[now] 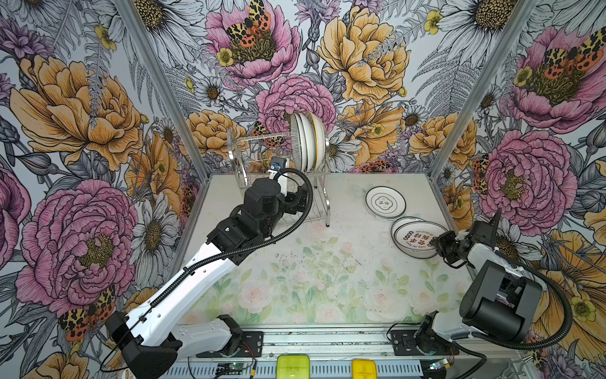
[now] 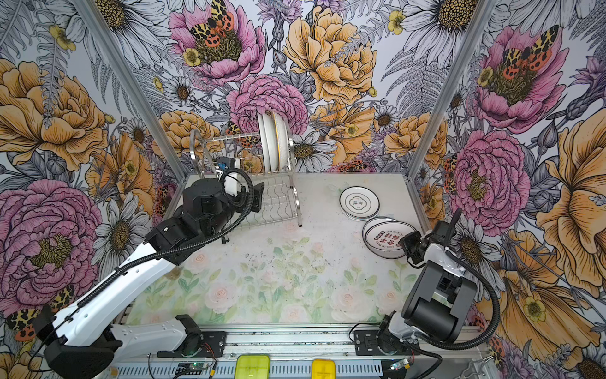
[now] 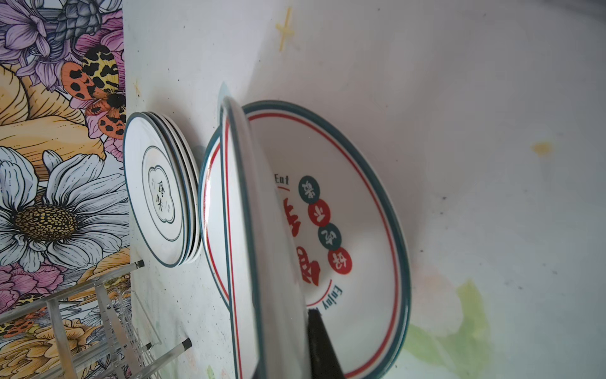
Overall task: Unload the plates from the dish rack
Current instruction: 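Lower the red-printed plate onto the first red-printed plate with the right gripper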
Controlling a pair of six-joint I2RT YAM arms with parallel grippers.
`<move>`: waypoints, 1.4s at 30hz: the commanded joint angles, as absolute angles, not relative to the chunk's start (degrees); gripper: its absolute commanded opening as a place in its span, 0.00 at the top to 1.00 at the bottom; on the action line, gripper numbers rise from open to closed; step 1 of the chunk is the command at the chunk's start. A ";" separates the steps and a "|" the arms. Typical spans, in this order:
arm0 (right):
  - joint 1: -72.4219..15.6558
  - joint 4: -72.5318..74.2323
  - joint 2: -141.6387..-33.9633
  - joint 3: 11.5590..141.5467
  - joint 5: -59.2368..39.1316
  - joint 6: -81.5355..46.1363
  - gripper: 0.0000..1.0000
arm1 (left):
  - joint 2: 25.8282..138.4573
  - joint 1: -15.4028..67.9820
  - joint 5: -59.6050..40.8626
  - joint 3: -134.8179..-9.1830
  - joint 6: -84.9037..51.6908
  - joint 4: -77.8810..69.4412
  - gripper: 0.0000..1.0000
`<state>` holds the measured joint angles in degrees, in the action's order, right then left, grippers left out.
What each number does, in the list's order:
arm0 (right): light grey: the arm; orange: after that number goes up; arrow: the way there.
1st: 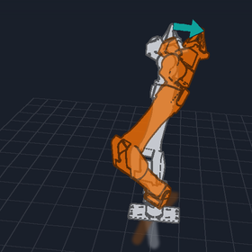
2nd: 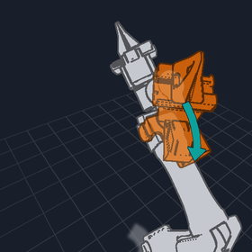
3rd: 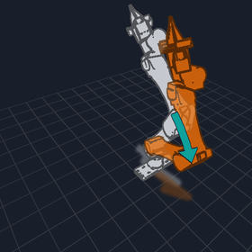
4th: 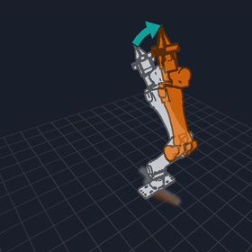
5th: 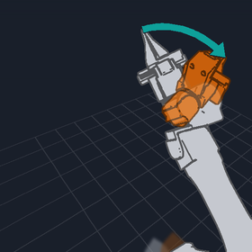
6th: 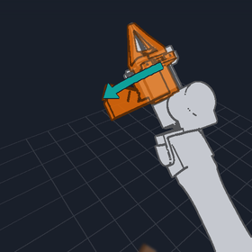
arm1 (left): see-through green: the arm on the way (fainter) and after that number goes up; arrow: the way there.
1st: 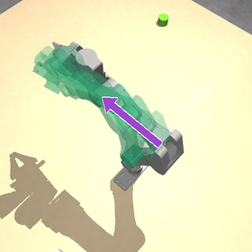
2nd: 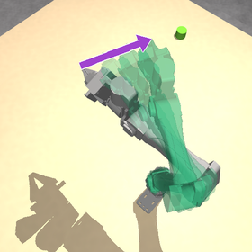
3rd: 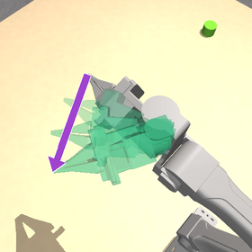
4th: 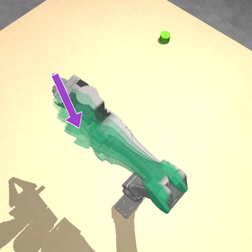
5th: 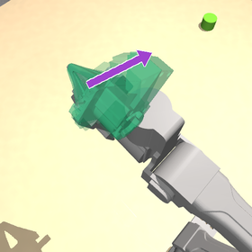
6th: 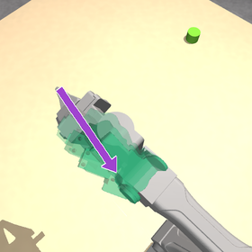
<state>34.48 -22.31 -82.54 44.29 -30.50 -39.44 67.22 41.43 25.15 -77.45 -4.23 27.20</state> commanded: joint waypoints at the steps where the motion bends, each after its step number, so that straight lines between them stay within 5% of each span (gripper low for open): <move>1: 34.06 -20.97 -84.05 44.92 -30.25 -37.99 0.95 | 66.51 40.91 23.82 -76.82 -5.10 27.17 0.01; 11: 33.60 -21.18 -86.70 44.90 -28.75 -37.13 0.72 | 66.32 40.80 23.73 -76.57 -4.83 27.24 0.01; 42: 27.83 -32.55 -88.51 51.08 -14.09 -33.14 0.42 | 65.43 39.99 22.94 -75.24 -4.83 27.23 0.01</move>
